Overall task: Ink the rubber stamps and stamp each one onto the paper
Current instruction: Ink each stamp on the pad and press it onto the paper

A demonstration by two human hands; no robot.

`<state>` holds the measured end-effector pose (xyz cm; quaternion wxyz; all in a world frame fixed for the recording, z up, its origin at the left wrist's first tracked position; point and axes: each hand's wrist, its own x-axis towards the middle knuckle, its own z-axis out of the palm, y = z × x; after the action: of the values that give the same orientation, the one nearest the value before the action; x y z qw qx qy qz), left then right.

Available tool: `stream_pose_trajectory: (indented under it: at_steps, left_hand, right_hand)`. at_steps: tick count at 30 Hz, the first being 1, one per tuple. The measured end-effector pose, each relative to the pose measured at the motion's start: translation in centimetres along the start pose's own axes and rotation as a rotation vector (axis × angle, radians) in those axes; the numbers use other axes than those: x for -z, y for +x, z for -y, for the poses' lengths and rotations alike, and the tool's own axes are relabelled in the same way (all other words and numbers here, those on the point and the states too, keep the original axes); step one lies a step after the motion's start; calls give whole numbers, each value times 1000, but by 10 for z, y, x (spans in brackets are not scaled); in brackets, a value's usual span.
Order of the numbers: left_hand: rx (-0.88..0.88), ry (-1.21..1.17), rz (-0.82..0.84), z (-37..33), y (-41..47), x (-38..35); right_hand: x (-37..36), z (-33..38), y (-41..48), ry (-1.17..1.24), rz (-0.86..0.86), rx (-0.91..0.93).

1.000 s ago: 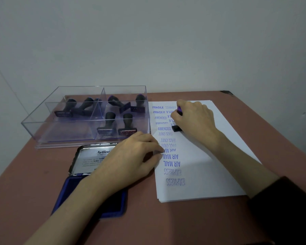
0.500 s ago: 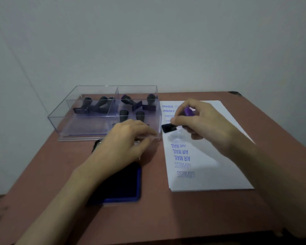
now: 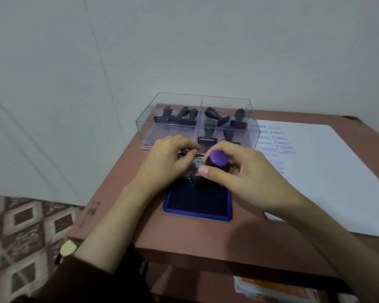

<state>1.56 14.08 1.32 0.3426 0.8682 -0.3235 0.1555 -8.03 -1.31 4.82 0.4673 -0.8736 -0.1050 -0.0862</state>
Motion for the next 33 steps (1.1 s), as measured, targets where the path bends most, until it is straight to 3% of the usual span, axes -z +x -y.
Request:
stream_pose_trajectory:
  at_steps: [4, 14, 33]
  left_hand:
    - [12, 18, 5, 5, 1, -2]
    - [-2, 72, 37, 10, 4, -4]
    - [-25, 125, 49, 9, 4, -6]
  right_hand:
    - [-9, 4, 0, -181, -34, 90]
    - [-19, -1, 2, -262, -38, 140]
    - [-25, -11, 2, -172, -33, 250]
